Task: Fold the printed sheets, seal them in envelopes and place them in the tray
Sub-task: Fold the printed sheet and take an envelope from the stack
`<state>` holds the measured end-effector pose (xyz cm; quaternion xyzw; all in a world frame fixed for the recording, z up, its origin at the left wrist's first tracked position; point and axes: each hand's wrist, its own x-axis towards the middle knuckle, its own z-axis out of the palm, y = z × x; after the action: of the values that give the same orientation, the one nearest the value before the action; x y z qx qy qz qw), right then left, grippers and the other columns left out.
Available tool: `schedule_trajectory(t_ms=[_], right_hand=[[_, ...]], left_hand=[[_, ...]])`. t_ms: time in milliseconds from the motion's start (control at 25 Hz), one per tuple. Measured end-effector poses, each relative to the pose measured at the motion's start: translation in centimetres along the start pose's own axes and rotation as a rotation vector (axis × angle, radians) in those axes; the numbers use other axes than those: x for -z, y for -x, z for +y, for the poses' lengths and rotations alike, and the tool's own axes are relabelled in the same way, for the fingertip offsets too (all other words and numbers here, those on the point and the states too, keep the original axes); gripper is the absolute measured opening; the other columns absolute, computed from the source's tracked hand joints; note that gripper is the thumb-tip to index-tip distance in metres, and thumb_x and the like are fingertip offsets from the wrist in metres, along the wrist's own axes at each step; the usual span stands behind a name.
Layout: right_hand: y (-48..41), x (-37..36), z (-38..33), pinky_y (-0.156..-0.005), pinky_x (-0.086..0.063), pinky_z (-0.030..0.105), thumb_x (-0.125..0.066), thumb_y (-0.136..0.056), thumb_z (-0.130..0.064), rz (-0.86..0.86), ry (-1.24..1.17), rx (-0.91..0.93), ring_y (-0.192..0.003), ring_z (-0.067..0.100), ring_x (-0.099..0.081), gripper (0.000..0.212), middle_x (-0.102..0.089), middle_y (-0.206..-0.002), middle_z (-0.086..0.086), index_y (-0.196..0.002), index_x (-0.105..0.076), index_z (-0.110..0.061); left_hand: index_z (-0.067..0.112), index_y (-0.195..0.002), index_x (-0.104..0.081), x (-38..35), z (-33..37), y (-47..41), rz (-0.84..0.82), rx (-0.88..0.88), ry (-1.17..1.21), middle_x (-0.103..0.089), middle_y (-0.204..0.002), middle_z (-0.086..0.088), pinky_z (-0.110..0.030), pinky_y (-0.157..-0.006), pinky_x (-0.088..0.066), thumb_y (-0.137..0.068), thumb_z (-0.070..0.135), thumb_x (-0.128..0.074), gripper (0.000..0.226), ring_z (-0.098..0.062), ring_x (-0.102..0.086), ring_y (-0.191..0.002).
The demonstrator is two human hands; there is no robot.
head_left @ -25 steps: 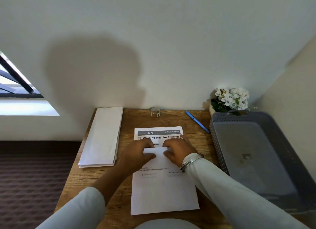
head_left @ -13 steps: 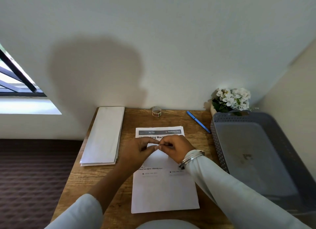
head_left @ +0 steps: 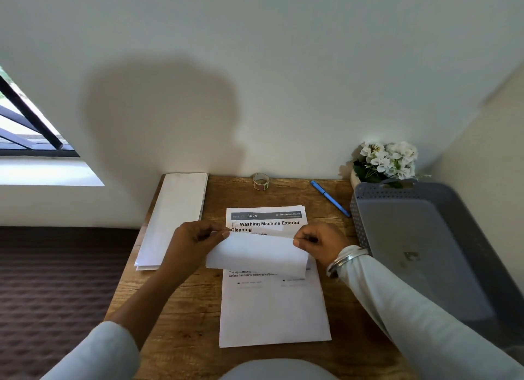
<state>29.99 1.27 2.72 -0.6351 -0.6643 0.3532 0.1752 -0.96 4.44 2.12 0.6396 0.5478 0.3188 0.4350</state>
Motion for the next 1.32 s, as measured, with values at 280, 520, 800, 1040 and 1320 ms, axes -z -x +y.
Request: schedule_trajectory(t_ms=[280,520,800,1040,1320], right_hand=[[-0.7,0.3,-0.8,-0.079,-0.057,0.032,-0.076,-0.084,-0.012,0.259,-0.392,-0.06,-0.081,0.013,-0.07,0.006,-0.074,-0.083,-0.003,-0.083,-0.074,-0.017],[-2.2,-0.5,-4.6,-0.079,-0.06,0.045,-0.079,-0.08,-0.01,0.326,-0.902,-0.202,-0.085,0.028,-0.072,0.013,-0.076,-0.093,0.01,-0.091,-0.072,-0.013],[-1.8,-1.0,-5.8,-0.069,-0.06,0.036,-0.068,-0.089,-0.006,0.401,-0.9,-0.135,-0.077,0.024,-0.072,0.005,-0.076,-0.088,0.011,-0.09,-0.072,-0.008],[-2.9,-0.4,-5.9,-0.059,-0.048,0.031,-0.063,-0.094,-0.018,0.16,-0.311,0.148,-0.06,0.011,-0.056,0.019,-0.064,-0.066,-0.003,-0.077,-0.067,-0.025],[-2.6,-0.7,-6.8,-0.059,-0.045,0.032,-0.059,-0.096,-0.029,0.11,-0.116,0.245,-0.059,0.008,-0.051,0.02,-0.056,-0.062,-0.009,-0.076,-0.062,-0.03]], left_hand=[[0.025,-0.091,-0.072,-0.2,0.3,-0.5,-0.249,-0.052,-0.26,-0.07,-0.096,0.017,-0.024,-0.074,-0.058,-0.088,0.031,-0.075,0.007,-0.012,-0.067,-0.088],[0.023,-0.088,-0.077,-4.1,3.6,-1.8,-0.072,-0.047,0.001,-0.074,-0.086,0.011,-0.026,-0.068,-0.054,-0.09,0.029,-0.073,0.008,-0.014,-0.067,-0.079],[0.026,-0.105,-0.069,-5.1,3.4,-0.5,-0.159,0.047,0.103,-0.077,-0.092,0.01,-0.038,-0.072,-0.063,-0.089,0.03,-0.074,0.017,-0.018,-0.073,-0.084],[0.03,-0.106,-0.073,-3.2,7.0,-2.6,-0.048,-0.185,0.01,-0.076,-0.09,0.012,-0.039,-0.071,-0.062,-0.09,0.028,-0.075,0.017,-0.009,-0.072,-0.081],[0.038,-0.078,-0.07,-2.6,7.0,-2.2,0.028,-0.284,-0.133,-0.07,-0.074,0.017,-0.04,-0.065,-0.056,-0.089,0.033,-0.073,0.012,-0.009,-0.065,-0.07]])
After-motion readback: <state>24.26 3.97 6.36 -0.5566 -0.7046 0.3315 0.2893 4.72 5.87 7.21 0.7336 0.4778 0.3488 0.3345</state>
